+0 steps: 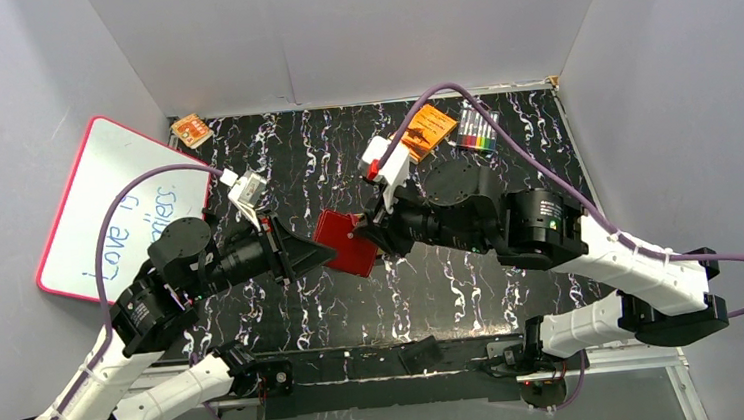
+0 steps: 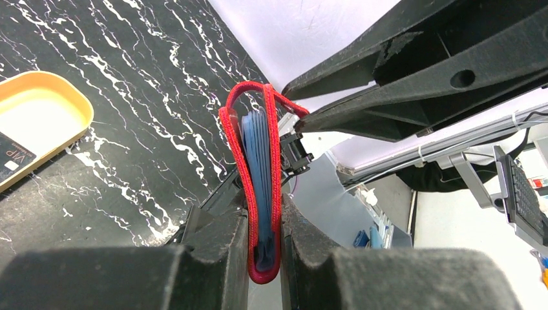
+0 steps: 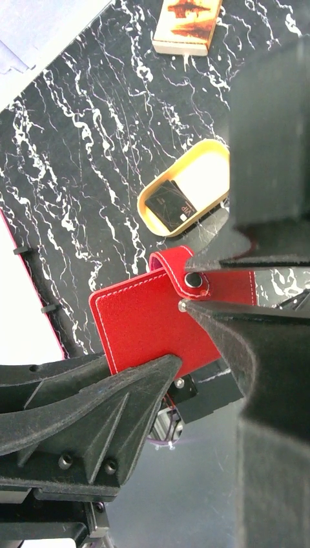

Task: Put the credit cards into the card holder
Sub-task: Close the card holder at the center of the board.

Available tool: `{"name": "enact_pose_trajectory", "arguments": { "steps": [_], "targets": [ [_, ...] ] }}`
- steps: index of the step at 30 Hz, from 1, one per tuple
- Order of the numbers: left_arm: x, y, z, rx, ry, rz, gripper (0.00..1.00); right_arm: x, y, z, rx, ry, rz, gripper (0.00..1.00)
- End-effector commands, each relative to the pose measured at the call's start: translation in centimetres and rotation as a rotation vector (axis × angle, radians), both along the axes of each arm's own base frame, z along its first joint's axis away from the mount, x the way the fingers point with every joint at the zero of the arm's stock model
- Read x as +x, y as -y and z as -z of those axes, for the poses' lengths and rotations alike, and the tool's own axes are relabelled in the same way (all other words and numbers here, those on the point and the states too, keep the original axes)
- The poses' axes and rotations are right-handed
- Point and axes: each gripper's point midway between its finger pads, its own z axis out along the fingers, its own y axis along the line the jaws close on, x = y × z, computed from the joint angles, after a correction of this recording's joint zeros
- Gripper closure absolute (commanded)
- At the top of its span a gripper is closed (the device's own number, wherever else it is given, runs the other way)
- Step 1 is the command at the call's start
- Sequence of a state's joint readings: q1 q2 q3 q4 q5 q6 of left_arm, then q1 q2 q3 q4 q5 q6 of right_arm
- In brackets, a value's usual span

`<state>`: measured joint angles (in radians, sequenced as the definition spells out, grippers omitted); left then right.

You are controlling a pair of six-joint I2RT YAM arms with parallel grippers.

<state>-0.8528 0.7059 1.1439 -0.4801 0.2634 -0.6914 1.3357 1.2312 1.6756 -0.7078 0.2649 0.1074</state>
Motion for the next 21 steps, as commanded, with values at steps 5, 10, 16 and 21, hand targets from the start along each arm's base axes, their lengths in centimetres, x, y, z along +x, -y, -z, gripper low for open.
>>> {"name": "enact_pose_trajectory", "arguments": {
  "steps": [5, 10, 16, 21],
  "targets": [
    [-1.0, -0.2, -2.1, -0.047, 0.042, 0.035, 1.0, 0.5, 0.0, -3.6, 0.111, 0.037, 0.024, 0.89],
    [-0.9, -0.4, -1.8, -0.039, 0.04, 0.029, 1.0, 0.3, 0.6, -4.0, 0.125, 0.039, 0.022, 1.0],
    [-0.8, -0.2, -2.2, -0.044, 0.04, 0.033, 1.0, -1.0, 0.5, -3.3, 0.076, 0.047, -0.074, 1.0],
    [-0.7, 0.2, -3.0, -0.045, 0.031, 0.038, 1.0, -1.9, 0.2, -1.3, -0.018, 0.054, -0.151, 1.0]
  ]
}}
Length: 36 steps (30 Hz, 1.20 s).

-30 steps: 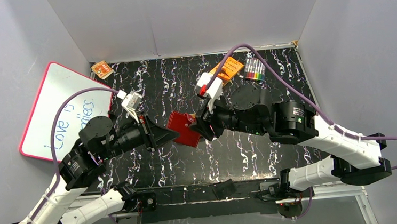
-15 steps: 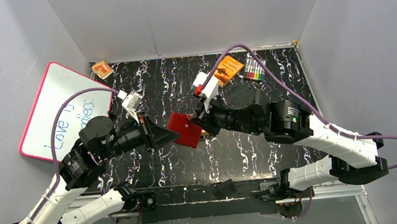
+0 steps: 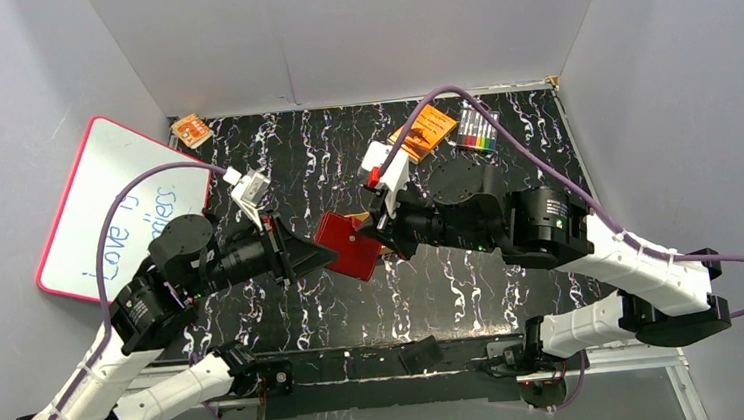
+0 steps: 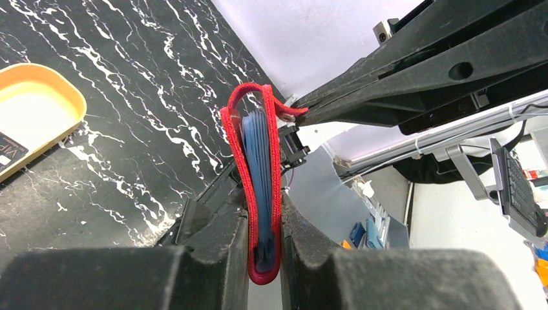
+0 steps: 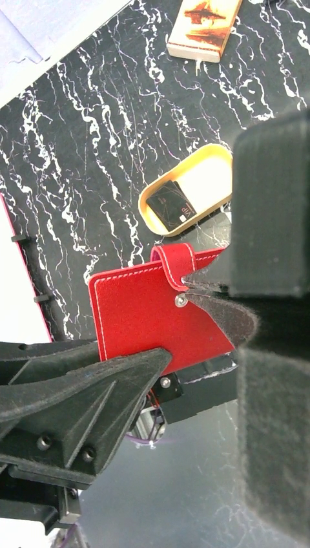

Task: Put the credit cards into the card holder
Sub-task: Close the card holder at the center of the board.

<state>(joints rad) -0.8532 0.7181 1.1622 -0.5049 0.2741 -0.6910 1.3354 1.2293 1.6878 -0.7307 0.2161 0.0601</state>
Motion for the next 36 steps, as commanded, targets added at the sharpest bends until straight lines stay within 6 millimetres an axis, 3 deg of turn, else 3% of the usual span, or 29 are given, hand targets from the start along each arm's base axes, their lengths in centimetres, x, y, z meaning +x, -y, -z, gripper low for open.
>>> {"name": "enact_pose_trajectory", "arguments": {
  "steps": [1, 14, 36],
  "targets": [
    [-0.5, 0.2, -3.2, -0.061, 0.041, 0.029, 1.0, -1.3, -0.1, -1.1, -0.001, 0.028, -0.098, 1.0],
    [-0.6, 0.6, -4.1, -0.08, 0.04, 0.043, 1.0, -1.4, -1.2, 0.2, -0.011, 0.018, -0.12, 1.0],
    [-3.1, 1.4, -8.5, -0.243, 0.089, 0.191, 1.0, -1.5, -3.3, 4.2, -0.124, -0.032, -0.152, 1.0]
  ]
}}
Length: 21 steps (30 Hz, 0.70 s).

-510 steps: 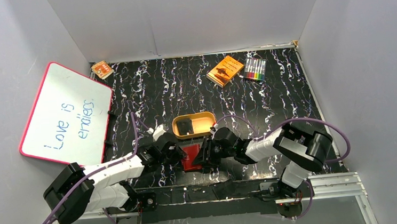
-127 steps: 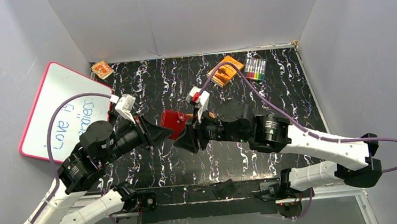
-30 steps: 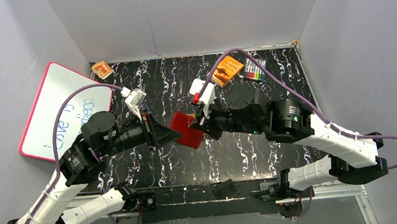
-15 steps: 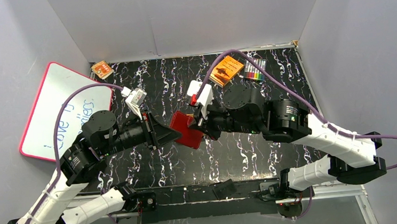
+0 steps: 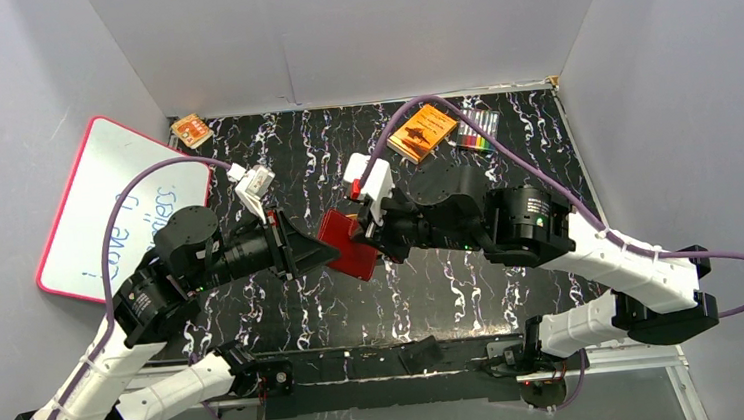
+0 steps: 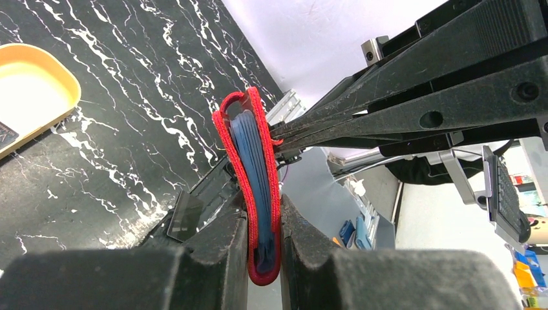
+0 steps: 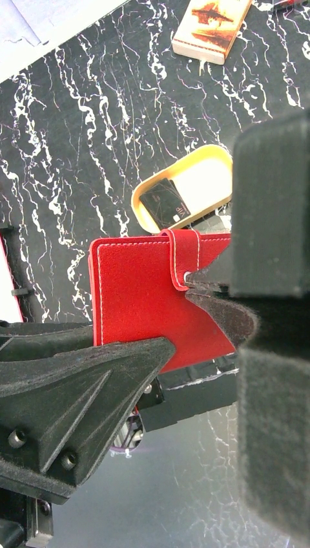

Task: Put the credit cards into the card holder
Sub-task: Close the card holder at the center of the board.

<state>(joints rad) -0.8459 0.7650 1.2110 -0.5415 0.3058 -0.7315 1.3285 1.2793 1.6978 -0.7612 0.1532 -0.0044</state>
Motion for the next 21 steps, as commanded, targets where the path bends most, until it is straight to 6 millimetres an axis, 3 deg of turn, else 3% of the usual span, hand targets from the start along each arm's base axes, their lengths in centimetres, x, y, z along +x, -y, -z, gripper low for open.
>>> {"name": "enact_pose_trajectory", "arguments": {
  "steps": [1, 8, 21],
  "targets": [
    [-3.1, 0.9, -8.6, -0.27, 0.155, 0.174, 1.0, -1.3, -2.3, 2.6, -0.049, -0.058, -0.081, 1.0],
    [-3.7, 1.2, -10.4, -0.335, 0.179, 0.214, 1.0, -1.7, -3.4, 3.7, -0.062, -0.094, -0.106, 1.0],
    [-4.7, 1.4, -11.6, -0.379, 0.192, 0.279, 1.0, -2.0, -4.7, 4.9, -0.075, -0.124, -0.121, 1.0]
  ]
}}
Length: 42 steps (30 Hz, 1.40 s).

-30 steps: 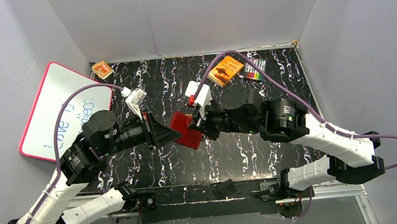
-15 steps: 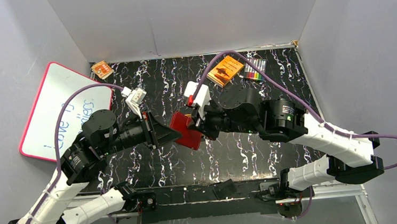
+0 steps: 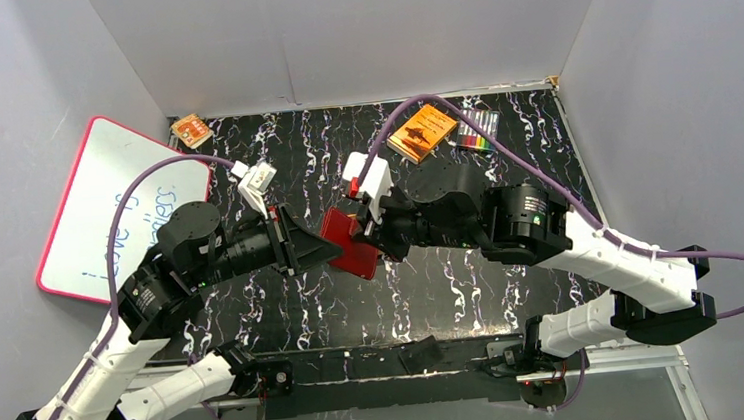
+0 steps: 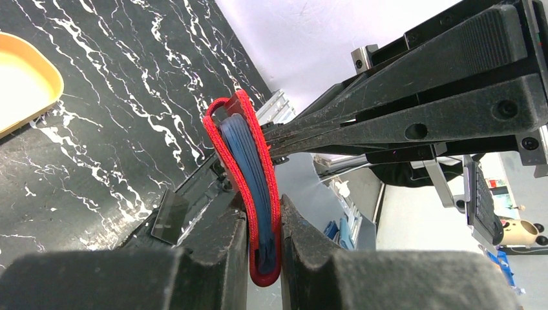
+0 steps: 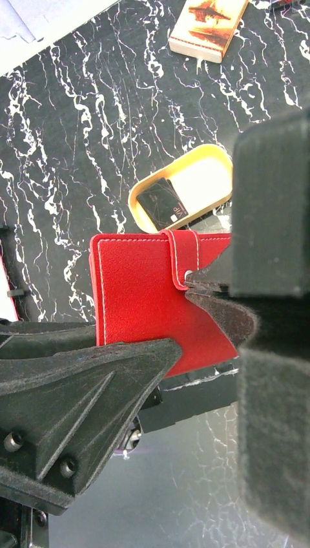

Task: Put the credit cards into the card holder
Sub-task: Close the card holder at the center of the board, then place the card holder at the center of the board.

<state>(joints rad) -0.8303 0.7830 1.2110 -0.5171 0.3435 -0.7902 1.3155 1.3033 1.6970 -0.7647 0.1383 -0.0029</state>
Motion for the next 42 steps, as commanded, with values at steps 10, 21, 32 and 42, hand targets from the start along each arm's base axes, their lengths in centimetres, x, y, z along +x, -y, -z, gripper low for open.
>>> {"name": "enact_pose_trajectory", "arguments": {
  "steps": [10, 21, 32, 42],
  "targets": [
    [0.3, -0.9, -2.3, -0.061, 0.181, -0.041, 1.0, -3.8, 0.1, -2.6, 0.131, -0.119, -0.117, 0.38],
    [2.7, 1.1, 15.2, 0.103, -0.124, -0.118, 1.0, 2.6, 5.5, -5.7, 0.355, 0.018, 0.314, 0.17],
    [5.0, 0.1, 26.7, 0.264, -0.283, -0.304, 1.0, 3.8, 3.7, 0.1, 0.331, -0.052, 0.412, 0.17],
    [5.0, -3.3, 33.0, 0.456, -0.389, -0.455, 0.92, 3.6, 3.3, 2.6, 0.305, -0.1, 0.429, 0.16]
  ]
}}
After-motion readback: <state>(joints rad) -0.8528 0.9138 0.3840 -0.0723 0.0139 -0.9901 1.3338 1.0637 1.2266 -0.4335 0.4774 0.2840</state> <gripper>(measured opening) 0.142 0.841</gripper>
